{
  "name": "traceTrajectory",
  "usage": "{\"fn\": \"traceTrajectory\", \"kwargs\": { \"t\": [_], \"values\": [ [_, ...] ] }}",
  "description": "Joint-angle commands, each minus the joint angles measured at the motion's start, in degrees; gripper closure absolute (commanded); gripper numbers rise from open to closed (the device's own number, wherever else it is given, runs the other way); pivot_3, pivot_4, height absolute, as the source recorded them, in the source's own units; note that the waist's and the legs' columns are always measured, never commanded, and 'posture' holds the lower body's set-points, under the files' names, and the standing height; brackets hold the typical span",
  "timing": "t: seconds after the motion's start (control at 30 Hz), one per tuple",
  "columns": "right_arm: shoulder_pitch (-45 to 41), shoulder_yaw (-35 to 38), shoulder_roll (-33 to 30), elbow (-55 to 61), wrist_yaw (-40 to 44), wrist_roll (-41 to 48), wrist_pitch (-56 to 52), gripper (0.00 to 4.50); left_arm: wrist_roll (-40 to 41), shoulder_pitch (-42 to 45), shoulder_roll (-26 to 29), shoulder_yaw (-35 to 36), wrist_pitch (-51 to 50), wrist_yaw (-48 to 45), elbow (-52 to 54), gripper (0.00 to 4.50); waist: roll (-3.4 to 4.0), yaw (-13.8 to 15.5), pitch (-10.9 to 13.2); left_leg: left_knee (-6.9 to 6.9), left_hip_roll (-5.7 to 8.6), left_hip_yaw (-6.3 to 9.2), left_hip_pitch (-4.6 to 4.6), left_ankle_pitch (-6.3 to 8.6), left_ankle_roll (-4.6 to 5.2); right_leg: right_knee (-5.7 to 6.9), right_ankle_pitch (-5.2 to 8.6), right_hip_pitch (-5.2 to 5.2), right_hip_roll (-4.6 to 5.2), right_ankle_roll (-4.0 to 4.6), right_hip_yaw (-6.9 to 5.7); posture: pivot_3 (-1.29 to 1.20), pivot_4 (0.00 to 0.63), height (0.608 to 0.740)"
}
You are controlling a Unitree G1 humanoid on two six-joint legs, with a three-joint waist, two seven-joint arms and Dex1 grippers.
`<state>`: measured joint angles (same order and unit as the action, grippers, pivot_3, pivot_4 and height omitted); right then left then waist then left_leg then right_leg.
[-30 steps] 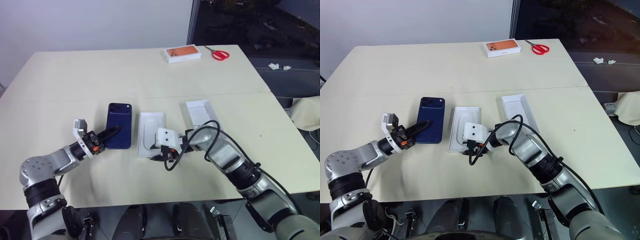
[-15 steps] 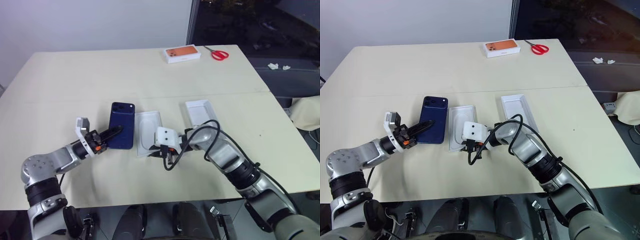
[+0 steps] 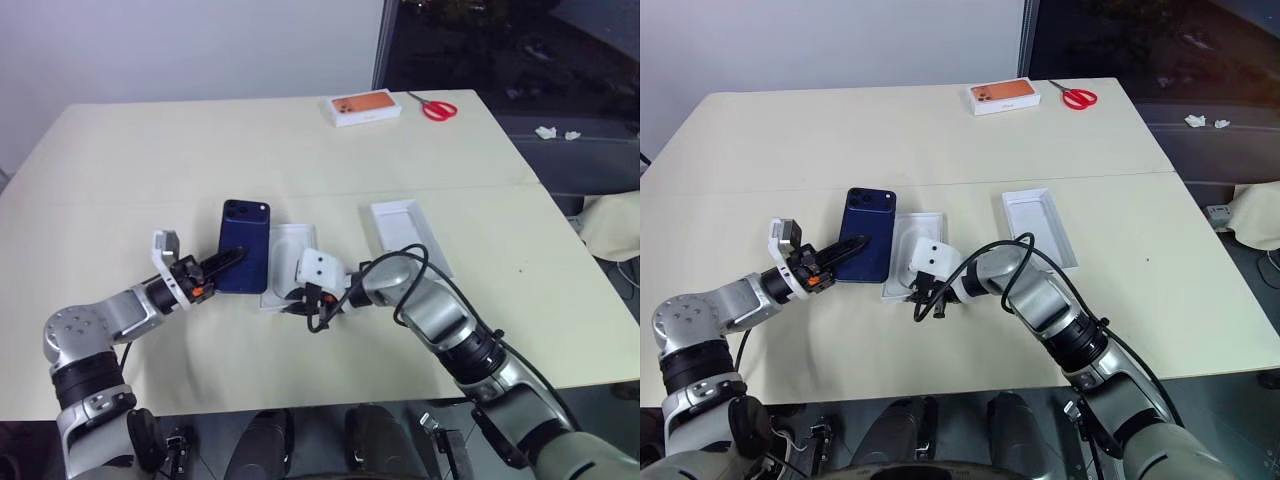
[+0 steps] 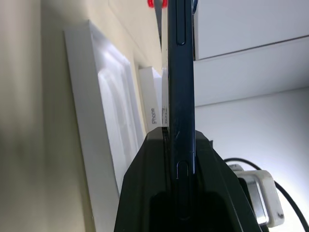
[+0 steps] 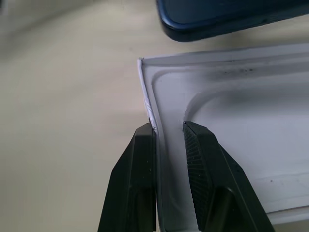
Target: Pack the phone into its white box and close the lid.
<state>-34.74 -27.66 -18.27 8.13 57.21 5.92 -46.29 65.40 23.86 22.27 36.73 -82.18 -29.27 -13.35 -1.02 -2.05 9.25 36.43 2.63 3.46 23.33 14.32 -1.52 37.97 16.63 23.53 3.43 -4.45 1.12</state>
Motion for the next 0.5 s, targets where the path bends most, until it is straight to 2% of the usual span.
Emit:
{"fn": "traceTrajectory", "kwargs": {
  "t": [0.03, 0.37, 0.47, 0.5],
  "values": [
    [-0.4, 2.1, 2.0, 1.8, 0.5, 6.0, -8.6, 3.69, 2.6, 1.7, 0.6, 0.2, 0.3, -0.3, 1.2, 4.5, 0.0, 0.0, 0.0, 0.0, 0.0, 0.0, 0.0, 0.0, 0.0, 0.0, 0.0, 0.0, 0.0, 0.0, 0.0, 0.0, 0.15, 0.74],
    [-0.8, 2.6, 2.9, 1.4, -1.2, 9.7, -9.8, 3.69, 2.8, 1.9, 0.8, -0.2, 0.7, 0.0, 1.1, 4.5, 0.0, -0.2, 0.0, -0.02, 0.0, 0.0, 0.0, 0.0, 0.0, 0.0, 0.0, 0.02, 0.0, 0.0, 0.0, 0.0, 0.15, 0.74],
    [-0.8, 2.4, 2.4, 1.7, -1.0, 10.3, -9.5, 2.71, 2.9, 1.9, 0.9, -0.2, 0.8, 0.1, 0.9, 4.5, 0.0, -0.2, 0.0, -0.02, 0.0, 0.0, 0.0, 0.0, 0.0, 0.0, 0.0, 0.01, 0.0, 0.0, 0.0, 0.0, 0.15, 0.74],
    [-0.9, 2.2, 2.1, 1.8, -0.9, 10.6, -9.4, 2.16, 2.9, 1.9, 0.9, -0.2, 0.9, 0.1, 0.9, 4.5, 0.0, -0.1, 0.0, -0.02, 0.0, 0.0, 0.01, 0.0, 0.0, 0.0, 0.0, 0.03, 0.0, 0.0, 0.0, 0.0, 0.15, 0.74]
  ]
}}
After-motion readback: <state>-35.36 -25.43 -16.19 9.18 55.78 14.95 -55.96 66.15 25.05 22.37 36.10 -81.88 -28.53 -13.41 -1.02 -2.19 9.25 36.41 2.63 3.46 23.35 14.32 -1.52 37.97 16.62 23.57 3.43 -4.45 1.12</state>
